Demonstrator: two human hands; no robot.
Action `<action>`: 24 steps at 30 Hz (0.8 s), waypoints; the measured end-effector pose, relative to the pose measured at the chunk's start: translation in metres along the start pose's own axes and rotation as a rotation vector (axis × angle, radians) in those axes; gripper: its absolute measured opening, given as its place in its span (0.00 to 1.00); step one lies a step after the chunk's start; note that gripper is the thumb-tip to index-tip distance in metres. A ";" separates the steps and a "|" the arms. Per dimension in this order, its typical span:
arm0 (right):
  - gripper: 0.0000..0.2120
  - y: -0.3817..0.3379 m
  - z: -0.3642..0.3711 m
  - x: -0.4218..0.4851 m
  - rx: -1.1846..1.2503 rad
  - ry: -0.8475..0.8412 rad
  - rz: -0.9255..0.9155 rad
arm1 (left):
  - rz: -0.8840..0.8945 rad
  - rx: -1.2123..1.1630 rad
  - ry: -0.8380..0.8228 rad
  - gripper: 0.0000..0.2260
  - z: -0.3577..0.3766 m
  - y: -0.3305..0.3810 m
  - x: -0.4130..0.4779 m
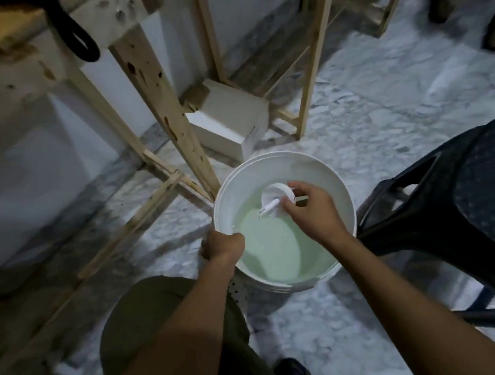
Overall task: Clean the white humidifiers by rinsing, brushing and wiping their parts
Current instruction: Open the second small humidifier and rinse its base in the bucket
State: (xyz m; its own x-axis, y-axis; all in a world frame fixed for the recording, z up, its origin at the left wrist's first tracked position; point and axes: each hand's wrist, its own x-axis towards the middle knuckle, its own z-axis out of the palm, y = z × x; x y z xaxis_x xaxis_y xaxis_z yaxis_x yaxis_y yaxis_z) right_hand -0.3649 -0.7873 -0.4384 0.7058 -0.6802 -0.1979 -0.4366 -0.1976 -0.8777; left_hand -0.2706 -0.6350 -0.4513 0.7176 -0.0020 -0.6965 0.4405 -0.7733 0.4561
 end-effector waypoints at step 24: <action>0.18 0.036 0.025 0.010 -0.397 0.190 -0.519 | 0.064 -0.128 0.119 0.19 0.000 -0.016 0.016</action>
State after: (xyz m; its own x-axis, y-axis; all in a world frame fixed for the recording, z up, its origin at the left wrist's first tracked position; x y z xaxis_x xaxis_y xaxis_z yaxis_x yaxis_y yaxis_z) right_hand -0.3597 -0.7835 -0.4830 0.7847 -0.5325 0.3173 -0.2654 -0.7512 -0.6044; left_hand -0.2660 -0.6222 -0.4698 0.8018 0.0328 -0.5967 0.4517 -0.6869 0.5693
